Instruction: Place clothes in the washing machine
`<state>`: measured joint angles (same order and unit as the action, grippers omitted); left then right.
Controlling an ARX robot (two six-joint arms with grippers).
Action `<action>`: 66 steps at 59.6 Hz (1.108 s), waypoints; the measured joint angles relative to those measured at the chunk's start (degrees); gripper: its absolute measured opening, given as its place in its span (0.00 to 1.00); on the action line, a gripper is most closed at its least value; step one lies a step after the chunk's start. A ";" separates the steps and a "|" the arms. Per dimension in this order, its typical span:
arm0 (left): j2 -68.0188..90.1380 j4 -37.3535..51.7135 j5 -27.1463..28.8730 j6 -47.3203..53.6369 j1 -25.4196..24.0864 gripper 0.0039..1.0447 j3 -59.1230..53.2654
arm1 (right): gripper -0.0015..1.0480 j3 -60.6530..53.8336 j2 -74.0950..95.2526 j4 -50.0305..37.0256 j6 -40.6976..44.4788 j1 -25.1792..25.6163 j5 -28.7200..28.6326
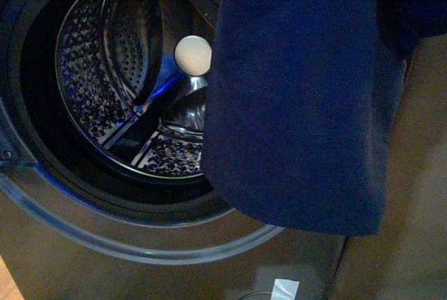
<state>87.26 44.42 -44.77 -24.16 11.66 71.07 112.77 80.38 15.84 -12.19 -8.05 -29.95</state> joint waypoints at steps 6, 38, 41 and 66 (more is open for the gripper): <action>2.71 4.59 -3.02 -5.33 -0.04 0.94 2.60 | 0.09 0.00 0.00 0.00 0.00 0.00 -0.04; 1.77 13.79 -9.51 -16.46 13.75 0.94 0.00 | 0.09 0.00 0.02 0.00 0.00 0.00 -0.02; 1.79 13.20 -7.89 -15.74 14.73 0.94 0.55 | 0.09 0.00 0.00 0.00 0.00 0.00 0.00; 2.58 -5.40 14.99 1.95 24.94 0.94 9.05 | 0.09 0.00 0.00 0.00 0.00 0.04 0.35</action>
<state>89.84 39.03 -29.78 -22.22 36.60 80.12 112.77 80.38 15.84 -12.19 -8.01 -29.61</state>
